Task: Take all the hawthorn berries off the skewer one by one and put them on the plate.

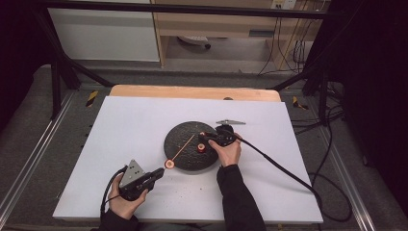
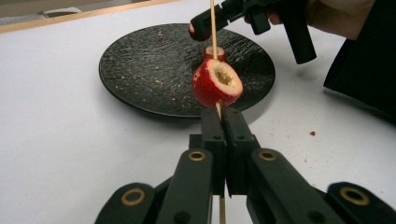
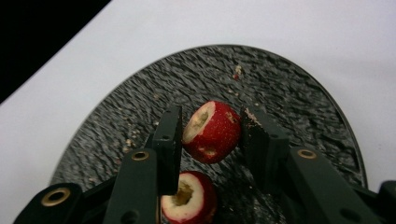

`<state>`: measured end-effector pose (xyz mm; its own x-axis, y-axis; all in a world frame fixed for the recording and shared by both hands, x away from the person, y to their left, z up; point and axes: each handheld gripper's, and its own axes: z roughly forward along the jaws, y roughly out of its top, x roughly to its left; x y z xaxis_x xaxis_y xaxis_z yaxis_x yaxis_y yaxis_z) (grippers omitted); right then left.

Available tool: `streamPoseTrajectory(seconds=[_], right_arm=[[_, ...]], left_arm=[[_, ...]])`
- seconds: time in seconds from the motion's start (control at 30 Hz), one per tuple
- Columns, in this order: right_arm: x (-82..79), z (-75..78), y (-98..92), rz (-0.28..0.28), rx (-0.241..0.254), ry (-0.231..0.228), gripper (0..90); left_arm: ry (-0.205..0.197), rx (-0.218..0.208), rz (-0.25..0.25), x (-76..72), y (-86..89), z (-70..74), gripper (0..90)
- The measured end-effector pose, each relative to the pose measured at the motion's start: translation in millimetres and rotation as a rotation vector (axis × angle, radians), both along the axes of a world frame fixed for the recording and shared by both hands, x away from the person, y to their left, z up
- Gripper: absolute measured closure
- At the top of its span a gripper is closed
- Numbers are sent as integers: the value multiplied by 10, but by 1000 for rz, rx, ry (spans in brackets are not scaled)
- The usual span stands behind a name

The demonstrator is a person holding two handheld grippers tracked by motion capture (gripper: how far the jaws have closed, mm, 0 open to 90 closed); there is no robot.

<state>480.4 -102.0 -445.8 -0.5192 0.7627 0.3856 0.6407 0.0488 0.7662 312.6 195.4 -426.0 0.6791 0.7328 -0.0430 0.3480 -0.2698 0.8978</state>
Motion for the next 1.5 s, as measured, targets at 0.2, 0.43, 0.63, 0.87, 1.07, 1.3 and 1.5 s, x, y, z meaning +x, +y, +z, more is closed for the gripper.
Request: streamPoseTrajectory(seconds=[0.2,0.43,0.63,0.87,1.07,1.3,1.5], right_arm=[[-5,-69,7,0,-22,3,587],[-81,32,-30,11,-26,-52,496],[-223,218,-87,27,14,-96,365],[-417,380,-136,73,45,-126,218],[-573,404,-127,131,13,-121,140],[-759,339,-73,183,-46,-124,106],[-882,293,-15,196,-28,-142,83]], left_arm=[[3,3,-2,1,-5,-5,883],[2,4,0,1,-2,-2,883],[1,4,0,2,-3,-1,884],[5,6,0,6,-9,-11,883],[6,6,1,7,-9,-12,883],[5,11,-2,3,-23,-16,883],[8,14,-6,0,-37,-23,884]])
